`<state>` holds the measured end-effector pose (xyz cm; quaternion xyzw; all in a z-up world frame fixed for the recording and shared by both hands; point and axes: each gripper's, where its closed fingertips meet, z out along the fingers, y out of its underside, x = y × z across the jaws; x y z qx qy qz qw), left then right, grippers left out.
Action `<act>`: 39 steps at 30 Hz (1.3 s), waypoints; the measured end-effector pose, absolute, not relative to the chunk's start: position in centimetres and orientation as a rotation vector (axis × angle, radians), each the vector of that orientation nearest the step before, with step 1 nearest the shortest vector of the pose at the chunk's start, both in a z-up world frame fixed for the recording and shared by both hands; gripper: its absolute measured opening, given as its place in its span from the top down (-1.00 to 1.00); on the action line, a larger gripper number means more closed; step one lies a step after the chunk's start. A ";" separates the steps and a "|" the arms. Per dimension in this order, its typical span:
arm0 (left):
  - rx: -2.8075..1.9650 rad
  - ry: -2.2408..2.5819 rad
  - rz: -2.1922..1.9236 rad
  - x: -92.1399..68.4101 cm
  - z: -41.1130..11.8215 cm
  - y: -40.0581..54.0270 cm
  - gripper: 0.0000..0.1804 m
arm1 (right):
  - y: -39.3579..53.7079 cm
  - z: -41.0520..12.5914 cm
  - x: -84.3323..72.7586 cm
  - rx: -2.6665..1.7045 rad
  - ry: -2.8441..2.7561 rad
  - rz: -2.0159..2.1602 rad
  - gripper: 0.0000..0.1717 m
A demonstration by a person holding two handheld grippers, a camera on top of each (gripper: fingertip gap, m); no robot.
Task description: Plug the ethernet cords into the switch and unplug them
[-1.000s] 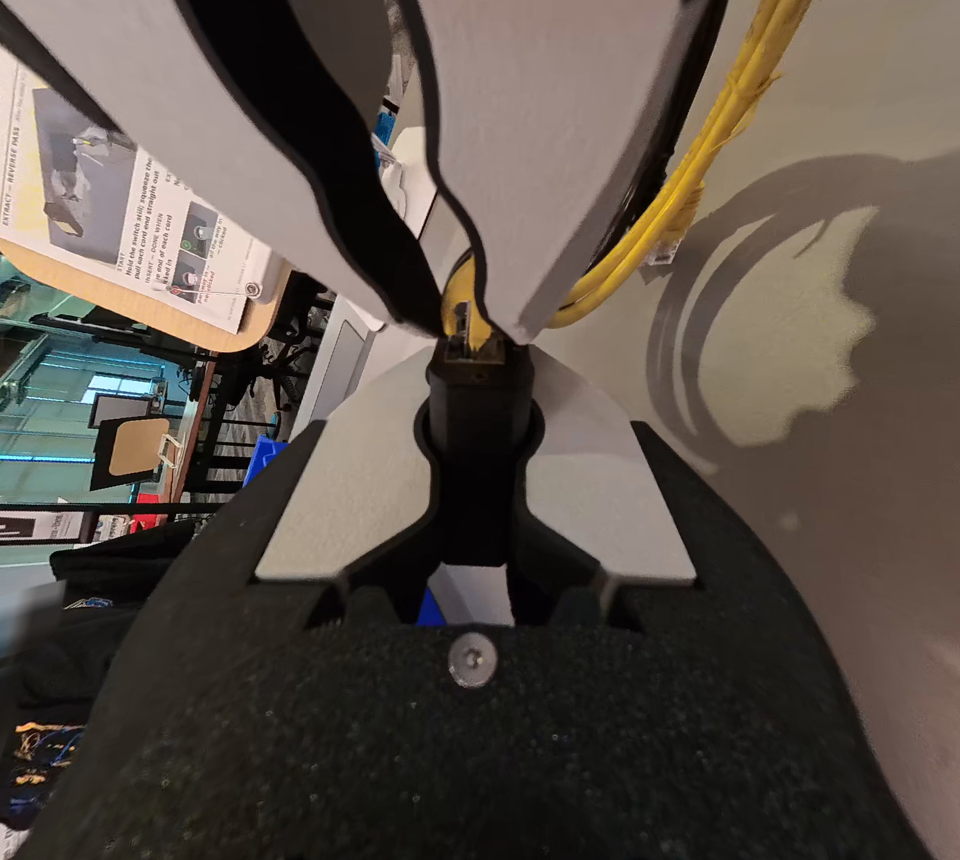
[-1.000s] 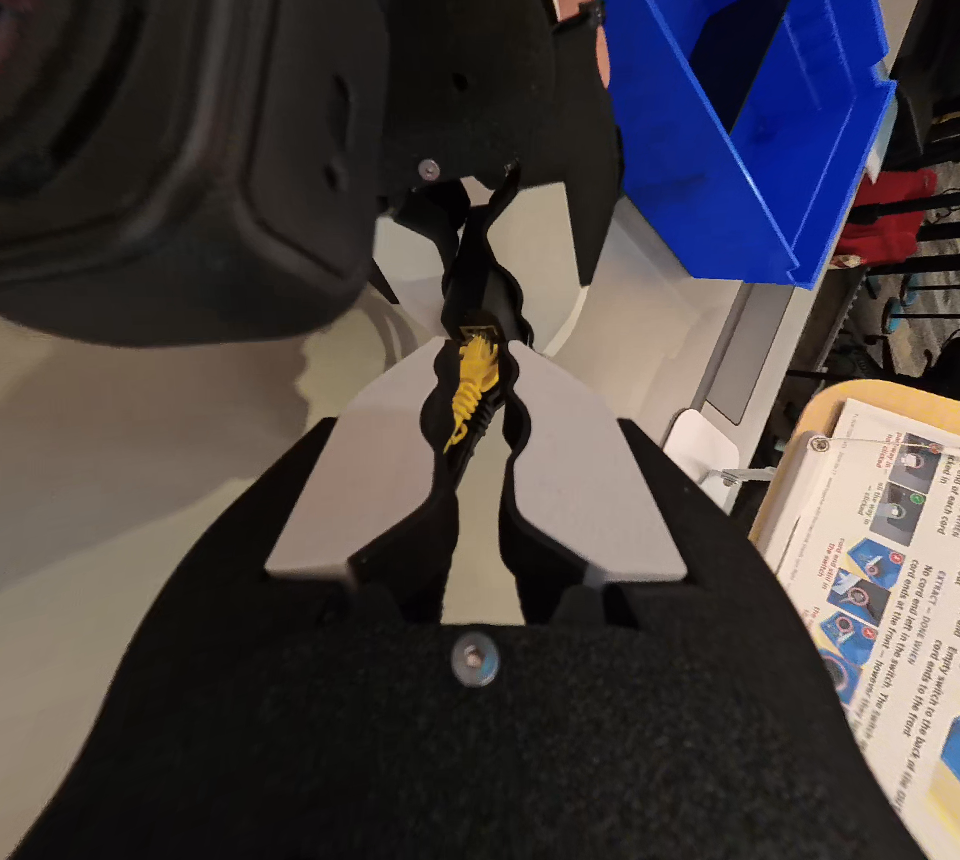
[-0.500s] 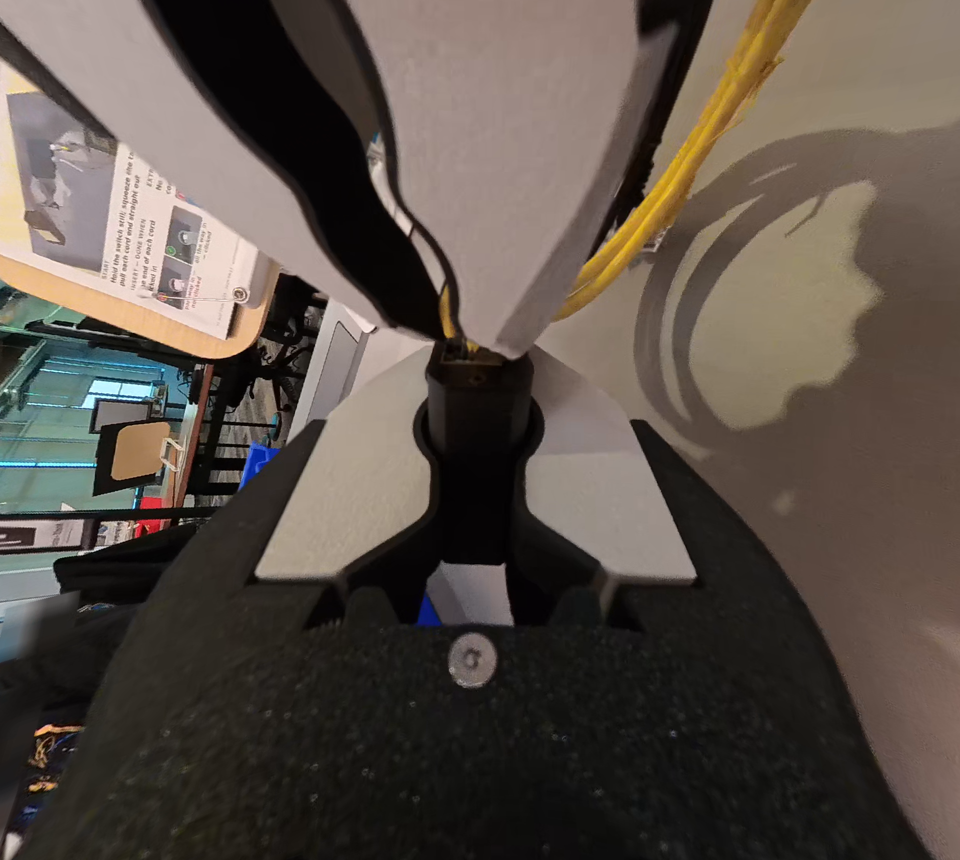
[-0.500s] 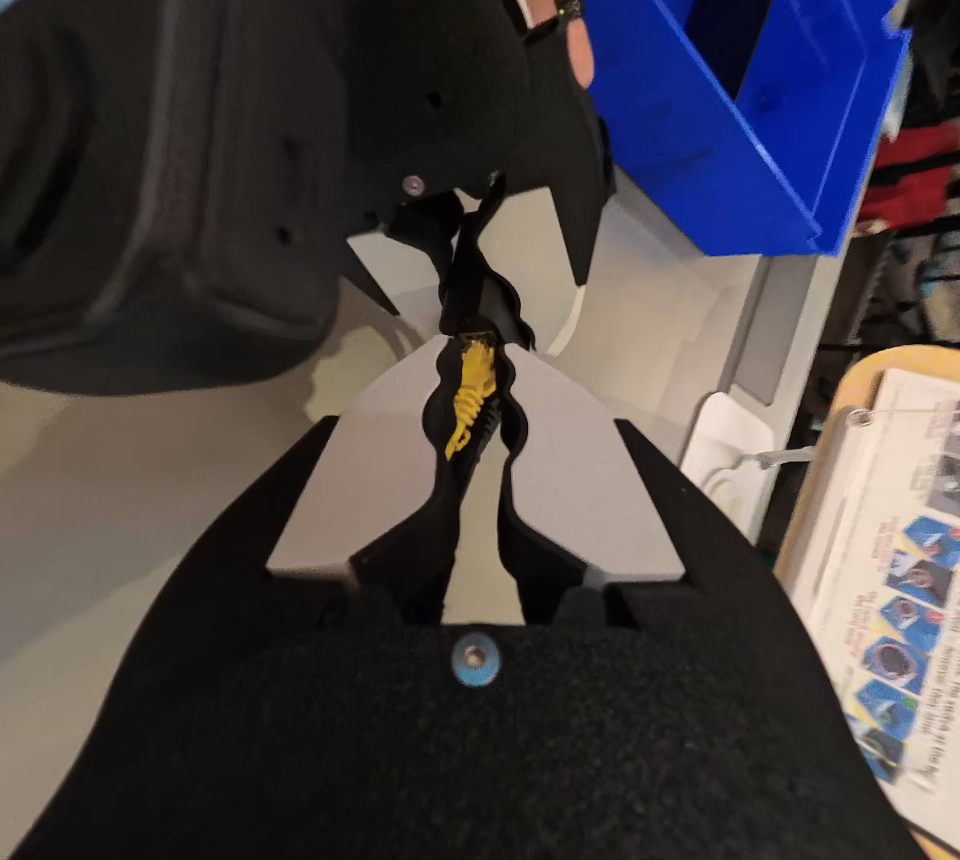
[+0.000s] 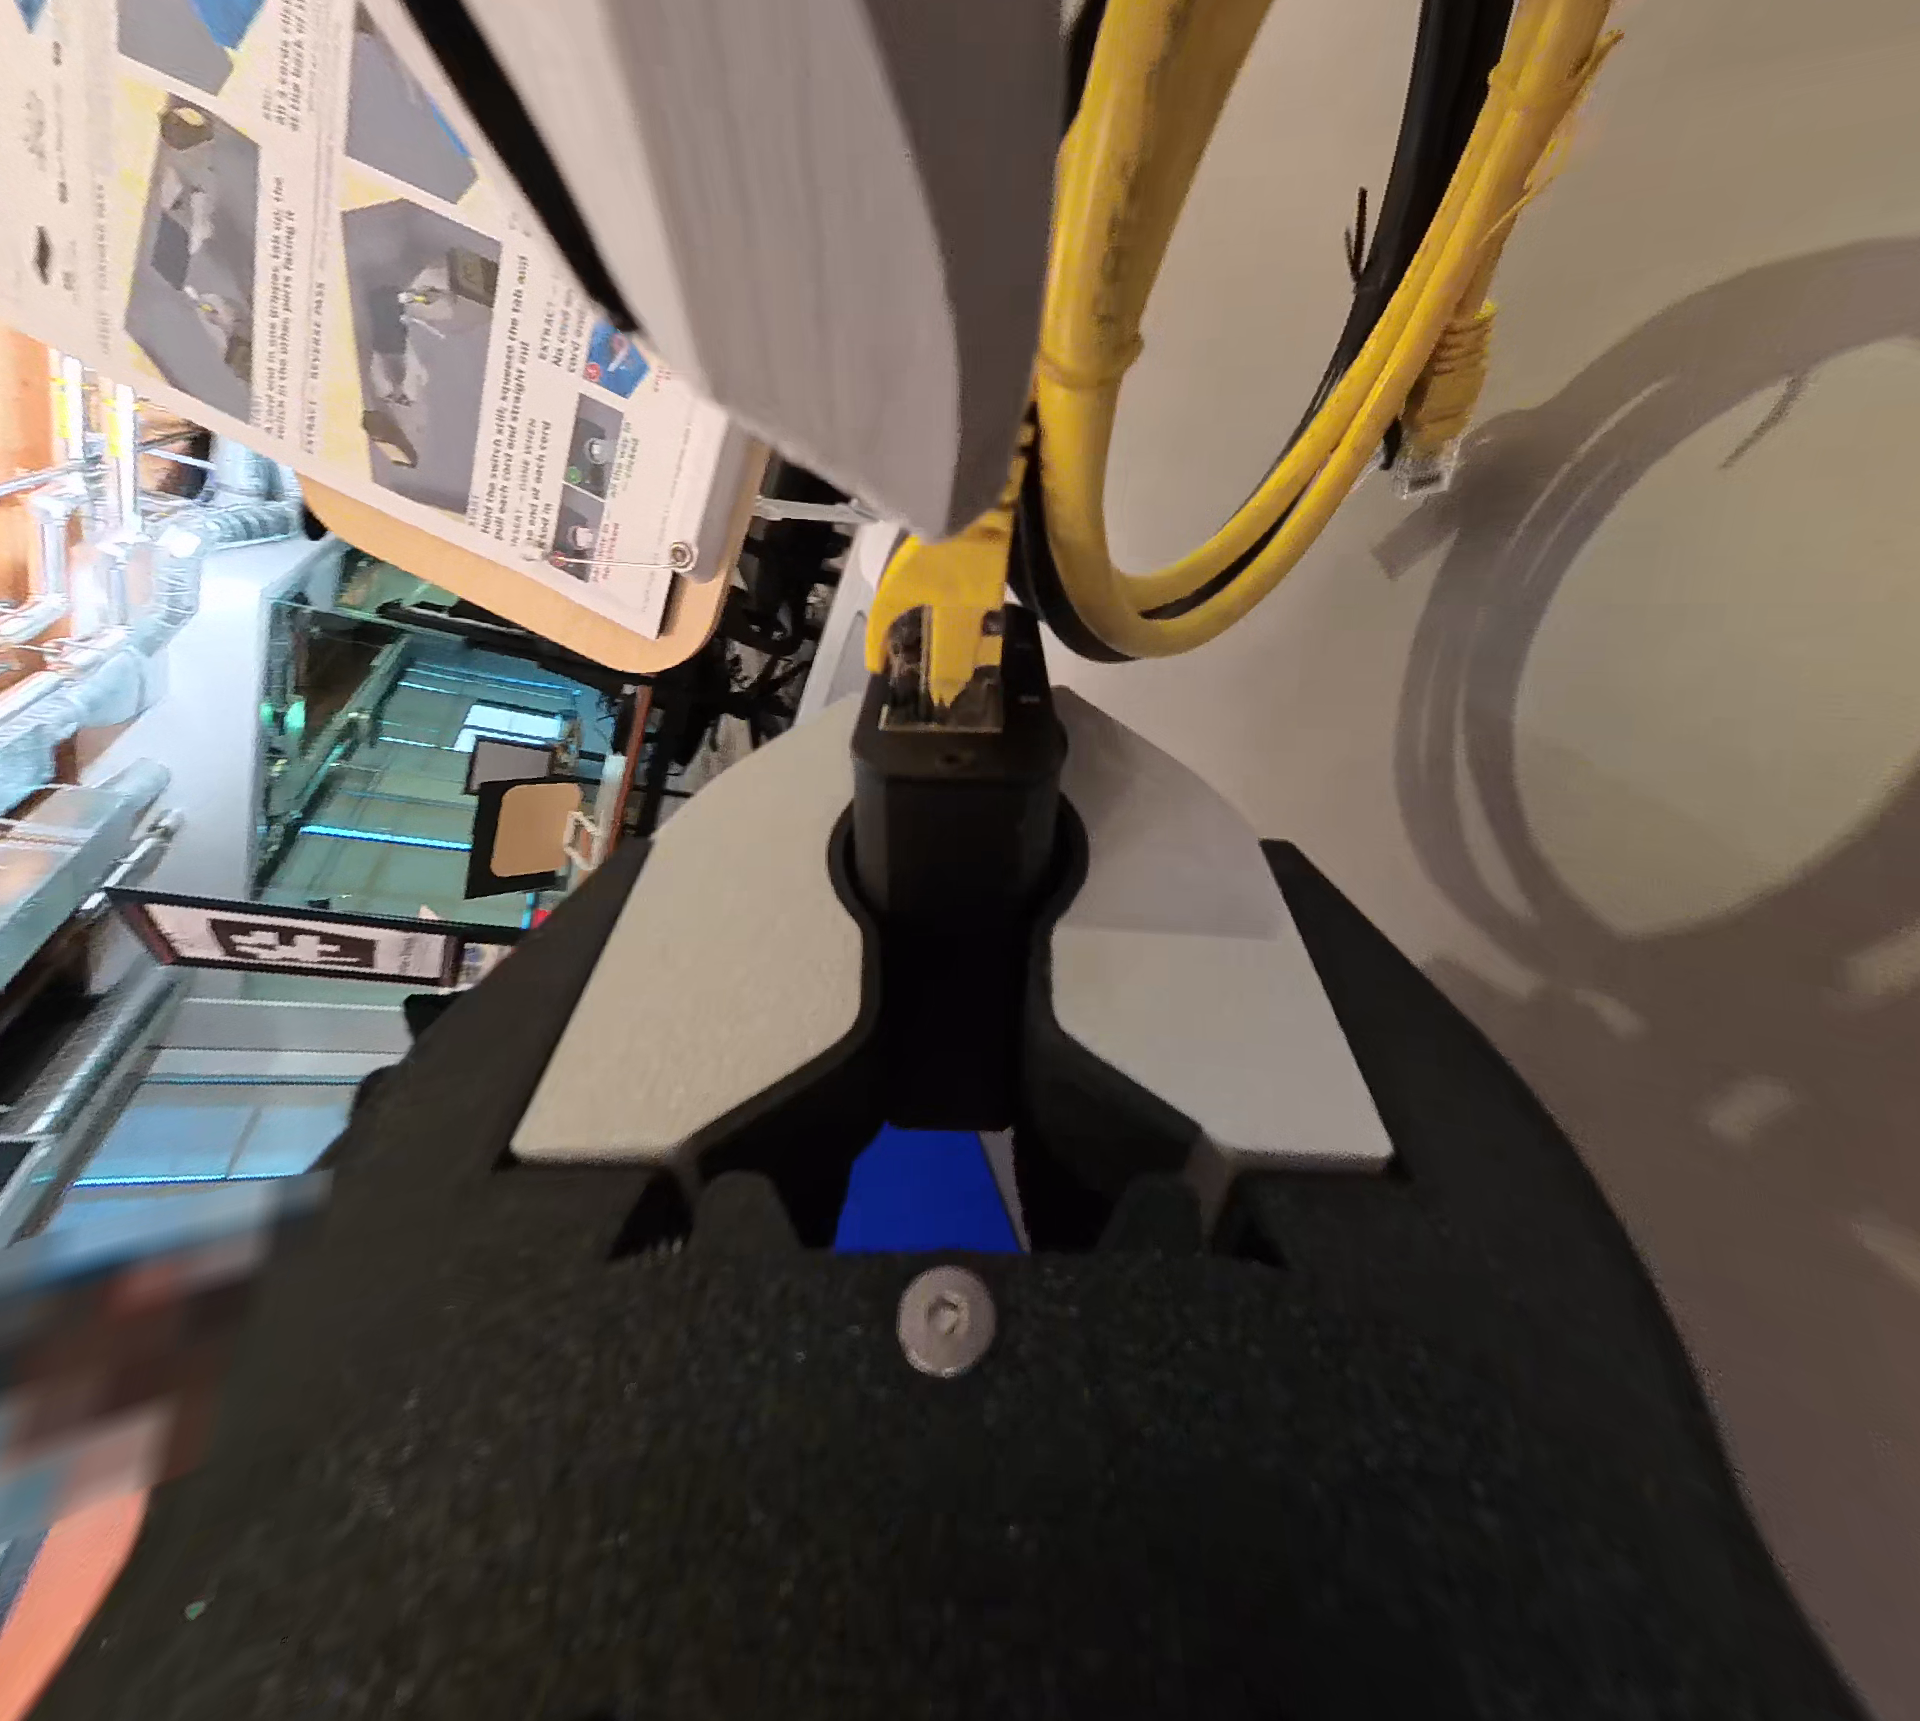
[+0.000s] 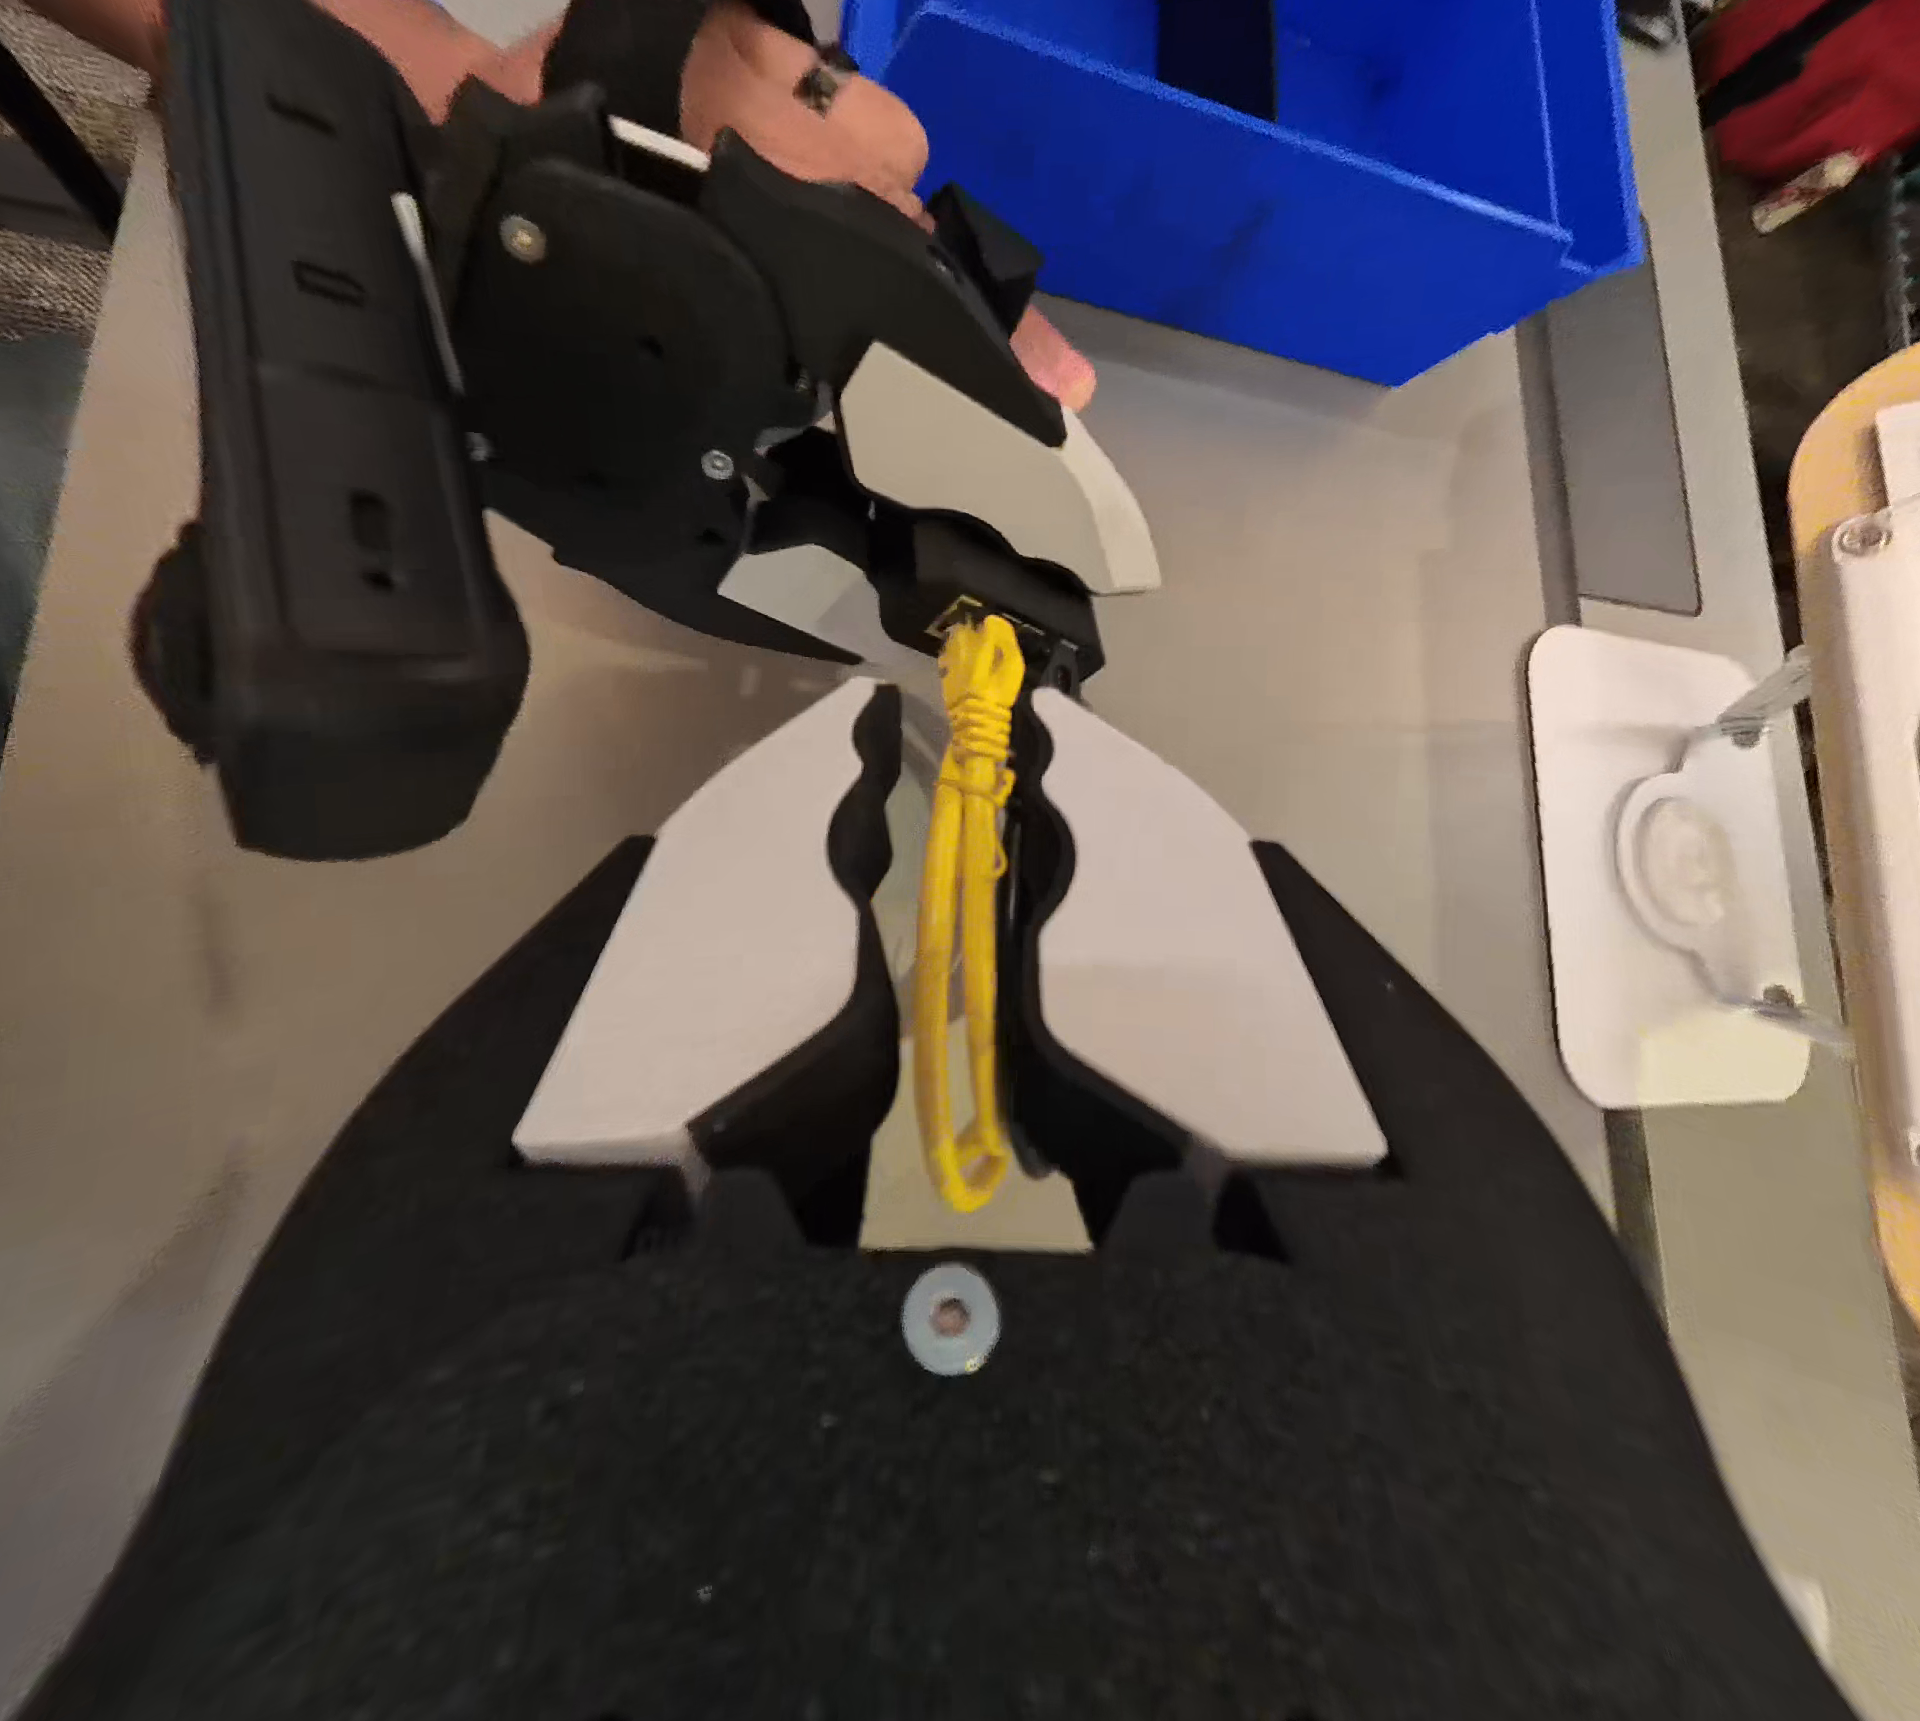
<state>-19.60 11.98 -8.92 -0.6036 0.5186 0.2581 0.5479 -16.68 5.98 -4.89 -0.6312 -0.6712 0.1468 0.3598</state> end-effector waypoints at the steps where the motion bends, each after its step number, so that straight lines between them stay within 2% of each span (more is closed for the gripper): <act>1: -1.414 1.227 0.631 -19.6 -8.8 12.0 0.72 | 6.1 -5.1 -16.6 -1.656 -1.722 0.349 0.74; 8: -1.350 1.195 0.721 -19.5 -7.9 11.6 0.72 | 6.2 -6.1 -16.3 -1.706 -1.773 0.235 0.84; 21: -1.333 1.195 0.735 -19.4 -7.5 11.3 0.70 | 6.0 -6.0 -16.0 -1.687 -1.776 0.203 0.87; 39: -1.288 1.235 0.750 -18.1 -7.8 10.8 0.69 | 5.0 -6.0 -14.6 -1.751 -1.744 0.364 0.90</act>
